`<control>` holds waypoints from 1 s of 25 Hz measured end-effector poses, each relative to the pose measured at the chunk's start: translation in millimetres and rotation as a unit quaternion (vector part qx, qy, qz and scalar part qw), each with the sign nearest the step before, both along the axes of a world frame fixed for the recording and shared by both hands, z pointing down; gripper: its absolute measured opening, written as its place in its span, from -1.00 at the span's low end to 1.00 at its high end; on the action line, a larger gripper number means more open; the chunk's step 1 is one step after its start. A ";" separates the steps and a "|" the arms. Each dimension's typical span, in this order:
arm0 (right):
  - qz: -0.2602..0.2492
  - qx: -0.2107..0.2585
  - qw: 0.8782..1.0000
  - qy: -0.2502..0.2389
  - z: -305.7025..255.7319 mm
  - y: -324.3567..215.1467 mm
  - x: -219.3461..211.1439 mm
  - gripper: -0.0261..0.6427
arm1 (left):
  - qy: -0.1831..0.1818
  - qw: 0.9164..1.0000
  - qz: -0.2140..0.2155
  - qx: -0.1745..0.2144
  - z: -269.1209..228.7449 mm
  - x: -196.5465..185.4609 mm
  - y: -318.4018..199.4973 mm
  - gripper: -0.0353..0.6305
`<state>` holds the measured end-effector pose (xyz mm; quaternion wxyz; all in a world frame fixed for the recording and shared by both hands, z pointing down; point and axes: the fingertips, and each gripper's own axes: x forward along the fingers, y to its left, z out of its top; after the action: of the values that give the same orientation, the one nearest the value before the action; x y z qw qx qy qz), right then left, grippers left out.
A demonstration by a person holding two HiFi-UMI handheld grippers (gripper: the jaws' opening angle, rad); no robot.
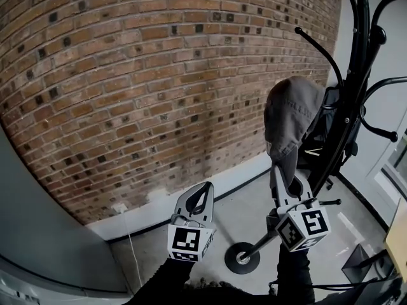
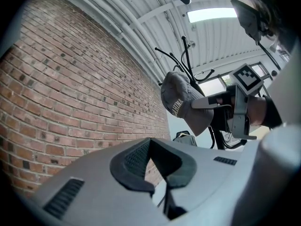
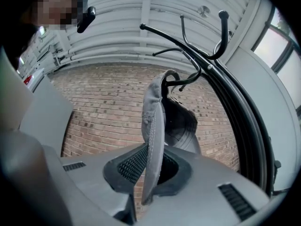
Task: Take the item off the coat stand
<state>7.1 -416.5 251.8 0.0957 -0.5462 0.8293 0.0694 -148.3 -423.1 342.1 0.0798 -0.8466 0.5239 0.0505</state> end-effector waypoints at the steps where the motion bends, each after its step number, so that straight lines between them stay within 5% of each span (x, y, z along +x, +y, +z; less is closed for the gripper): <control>1: 0.000 0.001 1.000 0.000 -2.8 -1.3 -0.6 -0.82 | 0.000 1.000 -0.001 0.001 -1.0 -1.2 -0.9 -0.87; 25: -0.099 -0.029 0.995 -0.012 20.0 -11.7 -75.4 -0.82 | -0.001 0.998 -0.063 -0.004 0.7 -54.0 4.8 -0.87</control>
<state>-68.4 -428.2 271.8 0.0957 -0.4647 0.8798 0.0286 -202.3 -418.3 342.9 0.0798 -0.8119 0.5767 0.0425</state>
